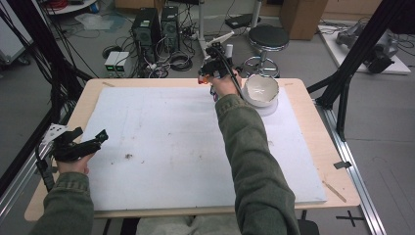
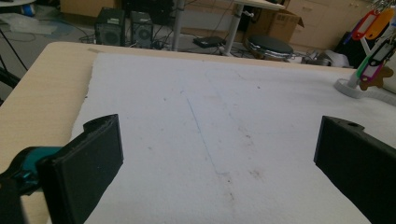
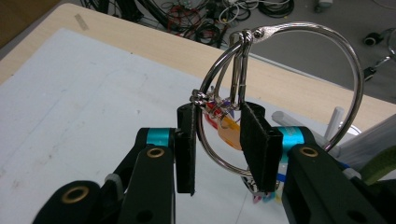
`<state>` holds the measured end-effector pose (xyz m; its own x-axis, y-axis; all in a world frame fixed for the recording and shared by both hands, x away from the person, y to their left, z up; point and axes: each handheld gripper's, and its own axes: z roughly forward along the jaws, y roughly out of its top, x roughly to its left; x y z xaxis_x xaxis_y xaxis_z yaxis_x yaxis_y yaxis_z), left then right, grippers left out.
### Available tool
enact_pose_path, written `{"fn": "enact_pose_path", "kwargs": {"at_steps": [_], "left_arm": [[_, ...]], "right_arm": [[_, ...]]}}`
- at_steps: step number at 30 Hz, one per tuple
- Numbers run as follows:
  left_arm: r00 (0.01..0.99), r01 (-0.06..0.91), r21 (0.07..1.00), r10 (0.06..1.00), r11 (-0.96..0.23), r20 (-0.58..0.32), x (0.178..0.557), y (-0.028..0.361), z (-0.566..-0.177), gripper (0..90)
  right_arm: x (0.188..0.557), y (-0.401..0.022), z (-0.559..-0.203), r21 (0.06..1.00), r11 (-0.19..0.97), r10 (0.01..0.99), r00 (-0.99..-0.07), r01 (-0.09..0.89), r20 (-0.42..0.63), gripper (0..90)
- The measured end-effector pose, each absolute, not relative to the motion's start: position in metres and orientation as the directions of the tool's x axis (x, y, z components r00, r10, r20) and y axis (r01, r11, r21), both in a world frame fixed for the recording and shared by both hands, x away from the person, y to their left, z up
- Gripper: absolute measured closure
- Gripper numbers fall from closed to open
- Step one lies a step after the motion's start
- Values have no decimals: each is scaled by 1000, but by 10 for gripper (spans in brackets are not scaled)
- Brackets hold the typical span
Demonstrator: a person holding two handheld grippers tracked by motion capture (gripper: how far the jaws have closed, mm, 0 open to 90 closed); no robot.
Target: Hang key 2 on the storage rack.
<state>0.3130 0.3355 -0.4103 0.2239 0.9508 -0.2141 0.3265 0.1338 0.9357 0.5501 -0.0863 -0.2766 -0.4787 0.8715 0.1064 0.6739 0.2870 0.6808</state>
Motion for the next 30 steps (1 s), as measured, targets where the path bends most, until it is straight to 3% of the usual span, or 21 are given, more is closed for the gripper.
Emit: {"fn": "enact_pose_path", "kwargs": {"at_steps": [8,18,22,24,25,26,27,28,30], "left_arm": [[230,332,934,950,129,-213,313,336,-411,17],[227,330,935,951,127,-209,312,337,-410,18],[221,325,937,953,127,-206,311,337,-410,17],[219,325,937,954,128,-206,311,337,-410,17],[219,325,937,954,128,-206,311,337,-410,17],[218,325,937,954,128,-206,311,337,-410,17],[218,324,937,954,129,-206,311,337,-410,17],[217,323,938,954,129,-206,311,337,-410,17],[218,325,937,954,128,-206,311,337,-410,17]], "right_arm": [[558,-82,-273,650,316,883,-465,692,66,675],[554,-86,-268,643,282,867,-477,712,147,593],[550,-90,-263,649,272,877,-460,711,136,498],[547,-90,-261,645,286,869,-475,709,137,336],[547,-90,-261,645,286,869,-475,709,137,336],[544,-89,-259,642,294,860,-490,708,146,220],[544,-89,-259,642,294,860,-490,708,146,220],[542,-88,-258,633,297,856,-494,715,156,127],[540,-89,-258,619,308,847,-505,722,167,101]]}}
